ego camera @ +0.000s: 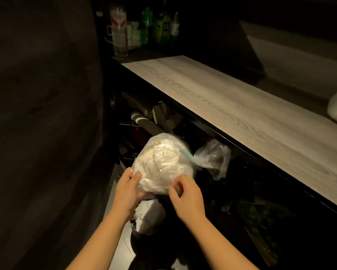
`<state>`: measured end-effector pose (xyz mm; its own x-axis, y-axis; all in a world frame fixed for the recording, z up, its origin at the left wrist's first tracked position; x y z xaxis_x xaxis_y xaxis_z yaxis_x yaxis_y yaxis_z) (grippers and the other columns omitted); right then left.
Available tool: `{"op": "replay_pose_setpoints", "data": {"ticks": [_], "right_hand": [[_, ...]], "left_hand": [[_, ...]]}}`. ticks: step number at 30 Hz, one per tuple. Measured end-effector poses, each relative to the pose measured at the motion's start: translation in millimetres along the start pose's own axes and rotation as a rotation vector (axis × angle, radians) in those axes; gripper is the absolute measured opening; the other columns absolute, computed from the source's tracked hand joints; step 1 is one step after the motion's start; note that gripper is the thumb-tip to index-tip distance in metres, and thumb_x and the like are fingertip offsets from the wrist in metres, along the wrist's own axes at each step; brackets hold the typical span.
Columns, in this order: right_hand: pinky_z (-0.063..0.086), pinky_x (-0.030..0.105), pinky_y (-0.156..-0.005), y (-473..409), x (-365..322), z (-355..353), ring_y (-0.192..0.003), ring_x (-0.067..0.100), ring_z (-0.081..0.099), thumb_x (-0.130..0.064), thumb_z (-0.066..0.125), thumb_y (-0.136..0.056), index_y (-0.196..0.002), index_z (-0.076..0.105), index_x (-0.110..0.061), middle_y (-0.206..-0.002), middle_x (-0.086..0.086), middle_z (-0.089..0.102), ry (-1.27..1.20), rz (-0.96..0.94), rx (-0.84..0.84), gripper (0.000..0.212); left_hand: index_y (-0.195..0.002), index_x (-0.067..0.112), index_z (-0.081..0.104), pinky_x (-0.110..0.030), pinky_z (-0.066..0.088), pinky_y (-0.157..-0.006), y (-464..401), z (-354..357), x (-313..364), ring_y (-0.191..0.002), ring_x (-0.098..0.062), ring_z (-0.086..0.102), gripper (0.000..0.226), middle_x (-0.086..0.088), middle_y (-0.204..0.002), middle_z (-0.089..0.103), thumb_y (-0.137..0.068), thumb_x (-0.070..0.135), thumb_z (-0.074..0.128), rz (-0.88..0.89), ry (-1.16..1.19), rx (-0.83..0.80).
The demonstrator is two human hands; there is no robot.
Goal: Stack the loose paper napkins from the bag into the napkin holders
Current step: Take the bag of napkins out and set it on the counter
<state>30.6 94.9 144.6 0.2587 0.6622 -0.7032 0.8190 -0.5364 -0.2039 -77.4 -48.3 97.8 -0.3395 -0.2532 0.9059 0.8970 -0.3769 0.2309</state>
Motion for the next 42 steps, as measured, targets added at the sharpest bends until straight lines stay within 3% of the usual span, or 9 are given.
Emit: {"op": "replay_pose_setpoints", "data": {"ticks": [4, 8, 12, 14, 19, 24, 28, 37, 42], "right_hand": [[0.042, 0.026, -0.085, -8, -14, -37, -0.100, 0.014, 0.042, -0.042, 0.082, -0.073, -0.099, 0.046, -0.019, -0.107, -0.005, 0.041, 0.002, 0.108, 0.246, 0.050], [0.044, 0.031, -0.101, -13, -15, -32, -0.128, 0.019, 0.043, -0.053, 0.083, -0.068, -0.145, 0.032, -0.017, -0.143, 0.001, 0.041, -0.360, 0.319, 0.059, 0.099], [0.051, 0.036, -0.098, -14, -50, -29, -0.123, 0.019, 0.051, -0.056, 0.086, -0.059, -0.151, 0.020, -0.022, -0.138, -0.001, 0.047, -0.671, 0.283, -0.091, 0.117], [0.050, 0.041, -0.102, -17, -69, -51, -0.118, 0.015, 0.054, -0.055, 0.088, -0.057, -0.148, 0.022, -0.023, -0.130, -0.006, 0.051, -0.675, 0.211, -0.020, 0.117], [0.051, 0.014, -0.085, -14, -126, -119, -0.107, -0.006, 0.053, -0.031, 0.083, -0.072, -0.141, 0.025, -0.032, -0.122, -0.020, 0.049, -0.644, -0.025, 0.120, 0.091], [0.046, 0.038, -0.105, -12, -138, -188, -0.123, 0.010, 0.048, -0.029, 0.084, -0.076, -0.146, 0.020, -0.034, -0.137, -0.009, 0.043, -0.584, -0.098, 0.268, 0.095], [0.049, 0.027, -0.095, -10, -124, -250, -0.117, 0.004, 0.050, -0.024, 0.082, -0.078, -0.148, 0.021, -0.032, -0.138, -0.007, 0.044, -0.551, -0.116, 0.375, 0.093], [0.045, 0.042, -0.105, 8, -28, -377, -0.123, 0.018, 0.049, -0.028, 0.083, -0.076, -0.132, 0.023, -0.041, -0.139, -0.002, 0.044, -0.334, 0.039, 0.583, 0.083], [0.040, 0.042, -0.109, 8, 61, -385, -0.130, 0.023, 0.042, -0.065, 0.070, -0.069, -0.148, 0.028, -0.016, -0.144, 0.002, 0.039, 0.036, 0.368, 0.398, 0.102]], "left_hand": [[-0.103, 0.012, 0.059, -0.032, 0.060, -0.058, 6, -31, 32, -0.086, -0.020, 0.071, 0.012, -0.008, -0.104, 0.067, -0.102, 0.011, 0.048, 0.071, 0.014, 0.069], [-0.096, 0.012, 0.057, -0.031, 0.058, -0.054, 18, -50, 61, -0.079, -0.019, 0.069, 0.012, -0.006, -0.094, 0.066, -0.102, 0.013, 0.047, 0.144, 0.049, 0.092], [-0.090, 0.008, 0.053, -0.029, 0.057, -0.052, 34, -33, 97, -0.075, -0.018, 0.065, 0.013, -0.005, -0.085, 0.063, -0.101, 0.009, 0.046, 0.231, 0.044, 0.035], [-0.091, 0.008, 0.054, -0.027, 0.056, -0.051, 43, -19, 118, -0.073, -0.016, 0.065, 0.013, -0.004, -0.084, 0.064, -0.101, 0.009, 0.045, 0.275, 0.057, 0.002], [-0.090, 0.016, 0.046, -0.034, 0.059, -0.056, 68, 17, 179, -0.077, -0.016, 0.064, 0.014, -0.003, -0.093, 0.058, -0.101, 0.008, 0.043, 0.390, 0.126, -0.078], [-0.112, 0.030, 0.037, -0.043, 0.061, -0.062, 93, 82, 212, -0.096, -0.020, 0.066, 0.031, 0.000, -0.118, 0.052, -0.100, 0.002, 0.040, 0.411, 0.197, -0.246], [-0.134, 0.040, 0.039, -0.045, 0.060, -0.069, 105, 158, 216, -0.108, -0.024, 0.065, 0.056, 0.005, -0.129, 0.052, -0.091, 0.008, 0.055, 0.407, 0.110, -0.492], [-0.121, 0.059, 0.044, -0.048, 0.058, -0.089, 112, 331, 160, -0.120, -0.017, 0.057, 0.065, 0.011, -0.136, 0.043, -0.064, 0.050, 0.074, 0.422, -0.089, -0.849], [-0.131, 0.049, 0.024, -0.022, 0.050, -0.091, 93, 388, 88, -0.119, -0.002, 0.051, 0.069, 0.020, -0.131, 0.044, -0.077, 0.051, 0.067, 0.496, -0.610, -0.940]]}}
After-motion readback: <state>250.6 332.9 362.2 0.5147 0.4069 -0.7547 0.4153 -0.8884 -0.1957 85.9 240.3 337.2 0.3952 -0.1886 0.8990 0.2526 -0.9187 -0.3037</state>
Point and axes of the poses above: each hand's wrist, its own y-axis away from the middle knuckle, its own z-axis out of the palm, x = y × z, the point moved 9 cm from there along -y, towards the middle knuckle
